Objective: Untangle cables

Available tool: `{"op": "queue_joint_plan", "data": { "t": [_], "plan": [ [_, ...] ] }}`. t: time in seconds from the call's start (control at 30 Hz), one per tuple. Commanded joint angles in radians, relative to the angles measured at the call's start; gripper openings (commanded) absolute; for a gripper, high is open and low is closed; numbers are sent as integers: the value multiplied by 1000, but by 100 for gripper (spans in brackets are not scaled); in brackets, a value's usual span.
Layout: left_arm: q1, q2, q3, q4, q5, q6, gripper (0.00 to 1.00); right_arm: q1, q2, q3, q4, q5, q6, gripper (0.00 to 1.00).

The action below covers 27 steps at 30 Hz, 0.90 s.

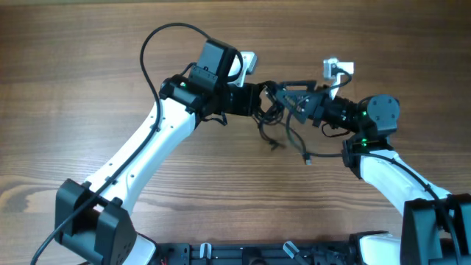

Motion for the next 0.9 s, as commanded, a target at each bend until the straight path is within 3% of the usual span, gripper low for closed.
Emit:
{"op": "queue_joint_plan", "data": {
  "t": [0.0,0.13,0.2,0.37,0.63,0.87],
  "plan": [
    [4,15,-16,-13,-40,6,4,-24,-18,16,-77,169,-50,100],
    [18,15,-16,-12,-40,-1,4,-42,-18,16,-314,230,-200,100],
    [31,15,-16,-8,-54,-59,4,-32,-18,16,-388,204,-239,100],
    [44,15,-16,-8,-146,-226,4,-14,-39,16,-352,87,-261,100],
    [44,15,-16,6,-159,-356,4,-14,-180,17,-366,80,-343,100],
    [37,15,-16,13,-159,-409,4,89,-222,17,-591,352,-821,99]
  ]
}}
